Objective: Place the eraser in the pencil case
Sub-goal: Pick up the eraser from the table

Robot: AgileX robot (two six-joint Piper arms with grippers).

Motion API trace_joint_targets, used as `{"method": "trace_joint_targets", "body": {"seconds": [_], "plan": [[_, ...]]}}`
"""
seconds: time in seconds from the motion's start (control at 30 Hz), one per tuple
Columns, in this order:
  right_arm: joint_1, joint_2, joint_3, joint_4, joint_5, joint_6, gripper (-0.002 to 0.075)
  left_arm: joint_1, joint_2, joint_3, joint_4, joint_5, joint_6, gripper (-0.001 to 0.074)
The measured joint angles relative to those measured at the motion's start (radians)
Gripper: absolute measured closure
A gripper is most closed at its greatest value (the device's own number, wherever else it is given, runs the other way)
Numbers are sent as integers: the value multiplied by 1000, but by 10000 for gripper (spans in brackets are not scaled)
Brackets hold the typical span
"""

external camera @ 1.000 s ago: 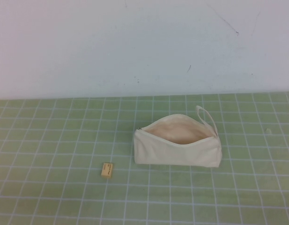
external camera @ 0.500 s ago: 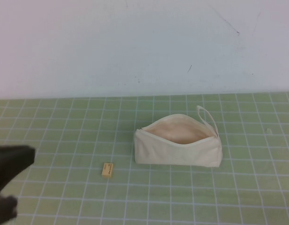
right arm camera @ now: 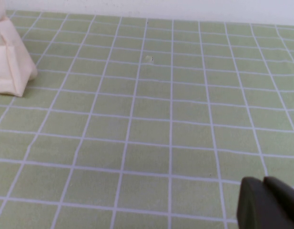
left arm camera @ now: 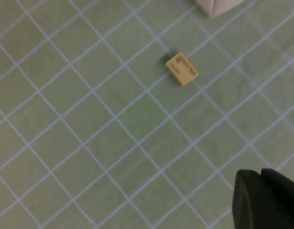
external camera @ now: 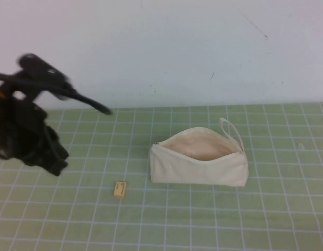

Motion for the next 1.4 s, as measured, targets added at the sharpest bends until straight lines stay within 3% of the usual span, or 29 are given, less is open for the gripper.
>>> {"method": "trace_joint_targets", "body": {"seconds": [0.23, 0.4, 0.53, 0.63, 0.77, 0.87, 1.17, 1.4], "plan": [[0, 0, 0, 0, 0, 0, 727, -169, 199, -48, 199, -75, -269, 736], [0, 0, 0, 0, 0, 0, 727, -187, 334, -48, 202, -180, -523, 736], [0, 0, 0, 0, 0, 0, 727, -187, 419, -48, 204, -244, -600, 718], [0, 0, 0, 0, 0, 0, 727, -187, 467, -49, 180, -285, -609, 610], [0, 0, 0, 0, 0, 0, 727, -187, 529, -49, 141, -326, -615, 391], [0, 0, 0, 0, 0, 0, 727, -187, 572, -49, 127, -345, -617, 321], [0, 0, 0, 0, 0, 0, 727, -187, 625, -55, 120, -413, -629, 371], [0, 0, 0, 0, 0, 0, 727, -187, 625, -58, 120, -425, -629, 552]]}}
